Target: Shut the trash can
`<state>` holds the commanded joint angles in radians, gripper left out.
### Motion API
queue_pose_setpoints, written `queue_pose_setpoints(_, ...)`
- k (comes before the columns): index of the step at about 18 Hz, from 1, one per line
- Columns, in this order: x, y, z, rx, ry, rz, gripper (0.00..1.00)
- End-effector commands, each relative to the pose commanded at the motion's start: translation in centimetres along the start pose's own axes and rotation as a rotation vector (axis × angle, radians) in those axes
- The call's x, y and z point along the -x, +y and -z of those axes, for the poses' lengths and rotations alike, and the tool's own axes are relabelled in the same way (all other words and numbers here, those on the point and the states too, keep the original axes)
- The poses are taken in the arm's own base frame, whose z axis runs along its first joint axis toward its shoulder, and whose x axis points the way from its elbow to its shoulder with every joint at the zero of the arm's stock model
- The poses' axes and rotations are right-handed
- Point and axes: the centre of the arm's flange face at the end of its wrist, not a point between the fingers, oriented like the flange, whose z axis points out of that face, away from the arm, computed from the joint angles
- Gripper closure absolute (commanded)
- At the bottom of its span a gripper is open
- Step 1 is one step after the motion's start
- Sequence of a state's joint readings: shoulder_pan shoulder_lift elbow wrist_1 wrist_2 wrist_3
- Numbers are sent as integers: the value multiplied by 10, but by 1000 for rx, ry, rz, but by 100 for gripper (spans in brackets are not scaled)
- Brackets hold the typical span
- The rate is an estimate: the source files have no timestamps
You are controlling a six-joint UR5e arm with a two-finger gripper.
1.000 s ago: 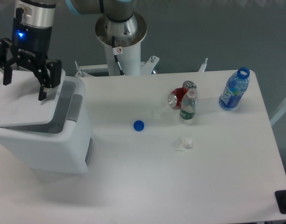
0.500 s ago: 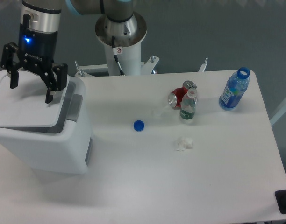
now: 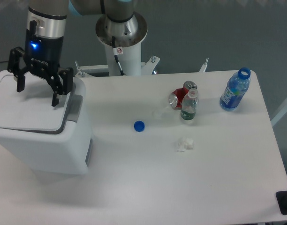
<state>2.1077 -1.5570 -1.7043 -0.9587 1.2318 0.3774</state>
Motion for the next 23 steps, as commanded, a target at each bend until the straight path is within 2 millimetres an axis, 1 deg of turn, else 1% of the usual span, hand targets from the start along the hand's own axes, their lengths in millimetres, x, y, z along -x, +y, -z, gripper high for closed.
queue_pose_setpoints(6,3,0,0,1,-3,1,0)
queue_pose_setpoints(8,9,1,-1,3,-7,4,0)
queue_pose_setpoints(15,11,7,-7,16,-4,-2,0)
queue_pose_setpoints(17,14,8,-7,18,-6,-6,0)
queue_pose_setpoints(23,14,7,-7,16,-6,-6,0)
